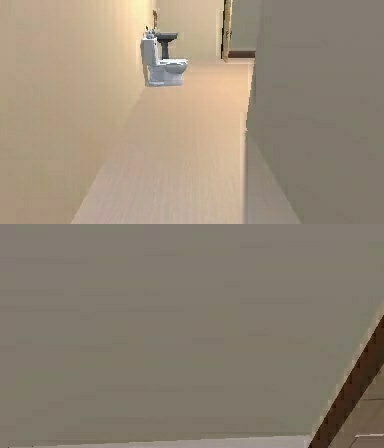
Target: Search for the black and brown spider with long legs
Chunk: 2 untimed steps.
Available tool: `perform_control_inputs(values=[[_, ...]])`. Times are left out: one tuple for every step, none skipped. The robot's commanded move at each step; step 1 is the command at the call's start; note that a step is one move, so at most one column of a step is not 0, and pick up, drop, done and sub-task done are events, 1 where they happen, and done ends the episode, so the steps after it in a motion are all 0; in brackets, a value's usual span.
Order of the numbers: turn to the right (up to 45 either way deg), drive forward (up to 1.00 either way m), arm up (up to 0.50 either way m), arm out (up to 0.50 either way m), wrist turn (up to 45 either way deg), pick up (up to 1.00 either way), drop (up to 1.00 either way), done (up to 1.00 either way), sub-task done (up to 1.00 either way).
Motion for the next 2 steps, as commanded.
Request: perform_control_inputs(values=[[0.0,1.00,0.00,0.00,0.0,0.00,0.00,0.00,0.00],[0.0,1.00,0.00,0.00,0.0,0.00,0.00,0.00,0.00]])
